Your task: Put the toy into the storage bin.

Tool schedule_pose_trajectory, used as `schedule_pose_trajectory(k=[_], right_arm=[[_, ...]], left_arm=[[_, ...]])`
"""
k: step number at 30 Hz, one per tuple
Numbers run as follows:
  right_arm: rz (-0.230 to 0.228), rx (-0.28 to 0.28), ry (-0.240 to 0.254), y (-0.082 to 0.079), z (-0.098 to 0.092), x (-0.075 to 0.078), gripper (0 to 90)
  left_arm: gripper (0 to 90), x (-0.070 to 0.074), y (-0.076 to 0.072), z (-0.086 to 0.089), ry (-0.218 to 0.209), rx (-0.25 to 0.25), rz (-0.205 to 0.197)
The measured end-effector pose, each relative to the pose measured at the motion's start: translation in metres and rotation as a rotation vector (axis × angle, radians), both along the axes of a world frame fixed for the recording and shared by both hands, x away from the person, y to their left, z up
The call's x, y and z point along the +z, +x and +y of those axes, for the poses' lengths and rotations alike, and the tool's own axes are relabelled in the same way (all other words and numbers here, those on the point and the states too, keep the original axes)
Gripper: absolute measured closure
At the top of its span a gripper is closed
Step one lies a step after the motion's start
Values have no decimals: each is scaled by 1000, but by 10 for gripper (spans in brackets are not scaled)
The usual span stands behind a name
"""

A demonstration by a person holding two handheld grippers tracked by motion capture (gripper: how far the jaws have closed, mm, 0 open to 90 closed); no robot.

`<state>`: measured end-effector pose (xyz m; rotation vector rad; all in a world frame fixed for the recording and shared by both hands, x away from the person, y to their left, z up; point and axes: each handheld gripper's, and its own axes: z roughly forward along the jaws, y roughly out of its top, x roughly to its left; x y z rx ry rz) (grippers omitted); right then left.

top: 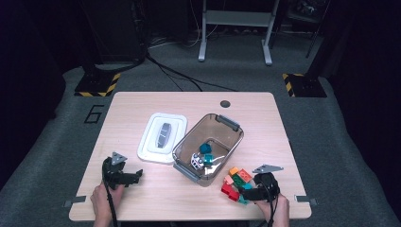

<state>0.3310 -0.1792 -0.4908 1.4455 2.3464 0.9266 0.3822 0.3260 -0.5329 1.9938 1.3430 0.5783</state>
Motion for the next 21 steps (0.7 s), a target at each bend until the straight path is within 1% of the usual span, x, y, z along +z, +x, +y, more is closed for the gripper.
schedule_pose_trajectory(k=[1, 2, 4, 5, 6, 7, 8, 10, 14, 15, 16, 19, 20, 21], right_arm=[[1, 0, 2, -1, -1, -1, 250], [-12, 14, -5, -2, -3, -2, 298], [-8, -5, -3, -4, -2, -1, 380], [-12, 0, -11, -4, -3, -1, 437], [-7, -10, -20, -6, -2, 0, 519], [-7, -10, -20, -6, -2, 0, 519], [-17, -5, -27, -7, -3, 0, 559], [-20, -7, -37, -8, -3, 0, 578], [-12, -21, -29, -10, -5, 2, 586], [-28, -11, -29, -10, -7, 3, 586], [-34, -13, -24, -10, -8, 4, 587], [-40, -27, -12, -12, -11, 9, 587], [-55, -17, -19, -12, -13, 11, 587], [-45, -34, -11, -13, -13, 12, 587]], left_arm=[[0, 0, 0, 0, 0, 0, 0], [0, 0, 0, 0, 0, 0, 0], [0, 0, 0, 0, 0, 0, 0], [0, 0, 0, 0, 0, 0, 0], [0, 0, 0, 0, 0, 0, 0], [0, 0, 0, 0, 0, -1, -1], [0, 0, 0, 0, 0, 0, 0], [0, 0, 0, 0, 0, 0, 0], [0, 0, 0, 0, 1, -1, -2], [0, 0, 0, 0, 0, -1, -1], [0, 0, 0, 0, 0, 0, 0], [0, 0, 0, 0, 0, 0, 0], [0, 0, 0, 0, 0, 0, 0], [0, 0, 0, 0, 1, -1, -1]])
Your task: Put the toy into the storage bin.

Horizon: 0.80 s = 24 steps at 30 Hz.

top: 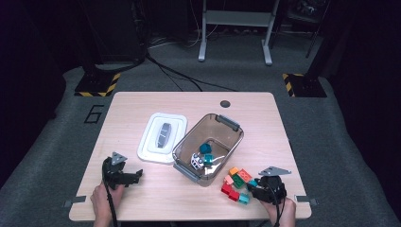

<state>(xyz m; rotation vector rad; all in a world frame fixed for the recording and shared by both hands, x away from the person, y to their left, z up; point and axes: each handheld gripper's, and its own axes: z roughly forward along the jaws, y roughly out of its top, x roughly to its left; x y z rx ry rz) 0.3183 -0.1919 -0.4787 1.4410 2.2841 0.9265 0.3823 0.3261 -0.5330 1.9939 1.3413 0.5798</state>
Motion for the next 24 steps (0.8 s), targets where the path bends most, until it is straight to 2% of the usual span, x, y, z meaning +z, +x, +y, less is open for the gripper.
schedule_pose_trajectory(k=[1, 2, 3, 11, 24], right_arm=[[-3, -10, 1, 0, -1, 1, 587], [-23, 14, -12, 2, -3, 2, 586], [-33, 12, -13, 3, -5, 4, 587], [-47, -9, -17, 9, -8, 11, 587], [-107, -35, -9, 32, -11, 39, 587]], left_arm=[[0, 0, 0, 0, -1, 1, 2], [0, 0, 0, 0, 0, 0, 0], [0, 0, 0, 0, -1, 0, 1], [0, 0, 0, 0, 0, 0, 0], [0, 0, 0, 0, -2, 1, 3]])
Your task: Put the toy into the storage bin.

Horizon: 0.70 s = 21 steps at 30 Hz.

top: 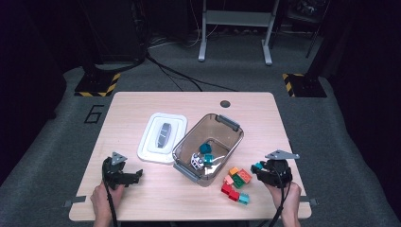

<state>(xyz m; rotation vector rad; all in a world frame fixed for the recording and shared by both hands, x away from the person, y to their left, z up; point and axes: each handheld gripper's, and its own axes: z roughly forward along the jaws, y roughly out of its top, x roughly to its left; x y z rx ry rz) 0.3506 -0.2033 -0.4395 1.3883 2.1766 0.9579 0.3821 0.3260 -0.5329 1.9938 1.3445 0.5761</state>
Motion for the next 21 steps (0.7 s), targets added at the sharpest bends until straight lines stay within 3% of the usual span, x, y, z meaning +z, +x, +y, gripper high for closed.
schedule_pose_trajectory(k=[12, 21], right_arm=[[-37, -28, 10, 25, 2, 25, 588], [-71, -48, 70, 44, 3, 53, 588]], left_arm=[[0, 0, 0, 0, 0, 0, 0], [0, 0, 0, 0, 0, 0, 1]])
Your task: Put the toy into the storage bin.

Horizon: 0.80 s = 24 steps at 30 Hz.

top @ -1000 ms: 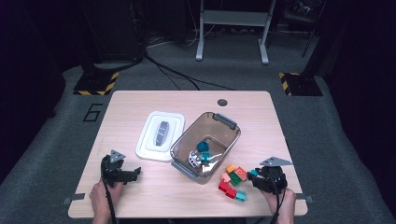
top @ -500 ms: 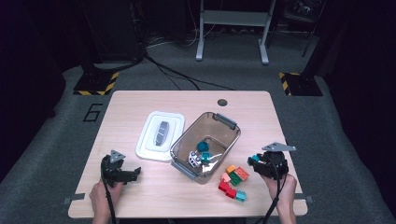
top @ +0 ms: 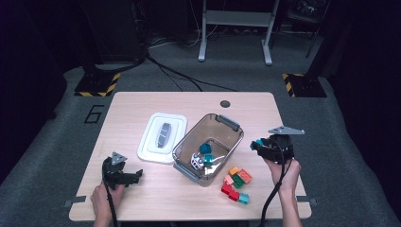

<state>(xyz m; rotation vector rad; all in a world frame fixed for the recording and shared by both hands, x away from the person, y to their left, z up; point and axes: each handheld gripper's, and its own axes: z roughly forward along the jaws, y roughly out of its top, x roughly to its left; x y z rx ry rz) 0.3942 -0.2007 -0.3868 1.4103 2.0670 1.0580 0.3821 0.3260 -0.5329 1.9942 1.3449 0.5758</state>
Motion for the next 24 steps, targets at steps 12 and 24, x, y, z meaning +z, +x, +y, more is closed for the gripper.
schedule_pose_trajectory(k=[12, 24], right_arm=[[-26, 14, -1, 15, 15, 21, 588], [-34, 79, -73, 31, 59, 30, 587]], left_arm=[[0, 0, 0, 0, 1, -1, -4], [0, 0, 0, 0, 2, -2, -4]])
